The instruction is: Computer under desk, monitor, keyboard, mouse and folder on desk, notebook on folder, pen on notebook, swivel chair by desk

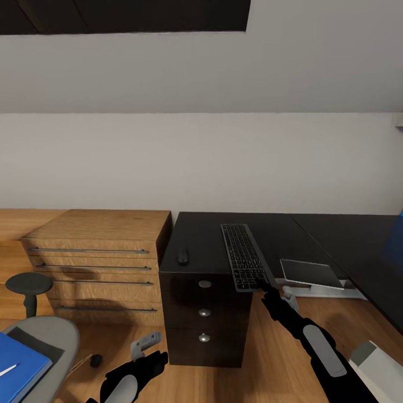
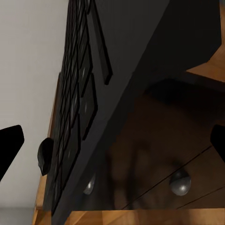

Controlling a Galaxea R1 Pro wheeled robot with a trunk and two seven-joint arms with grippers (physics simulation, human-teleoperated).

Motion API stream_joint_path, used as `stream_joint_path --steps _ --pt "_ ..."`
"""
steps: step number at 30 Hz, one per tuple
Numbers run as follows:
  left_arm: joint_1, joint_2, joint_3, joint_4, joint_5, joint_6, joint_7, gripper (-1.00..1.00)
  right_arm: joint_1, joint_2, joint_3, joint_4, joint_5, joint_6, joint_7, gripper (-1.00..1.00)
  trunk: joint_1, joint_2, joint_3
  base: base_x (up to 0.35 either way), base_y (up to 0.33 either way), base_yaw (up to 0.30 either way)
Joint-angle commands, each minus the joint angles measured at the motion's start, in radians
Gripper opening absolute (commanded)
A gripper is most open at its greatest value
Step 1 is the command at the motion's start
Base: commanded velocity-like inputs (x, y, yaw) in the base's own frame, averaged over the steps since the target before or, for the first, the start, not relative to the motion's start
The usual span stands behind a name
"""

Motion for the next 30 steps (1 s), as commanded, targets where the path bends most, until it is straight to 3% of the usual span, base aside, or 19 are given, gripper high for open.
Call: stream_joint_path --steps 1,30 --pt "-0.001 0.001 -0.002 -0.001 0.005 0.002 0.007 1.0 -0.001 -0.001 0.001 0.0 -0.006 0.003 0.001 1.0 0.0 -0.001 -0.001 0.0 0.0 0.0" --pt "-0.001 0.0 -0.002 0.002 0.01 0.002 0.008 1.0 -0.001 0.008 0.004 -0.007 -0.024 0.009 0.002 1.0 0.0 -0.001 -0.001 0.0 0.0 0.0"
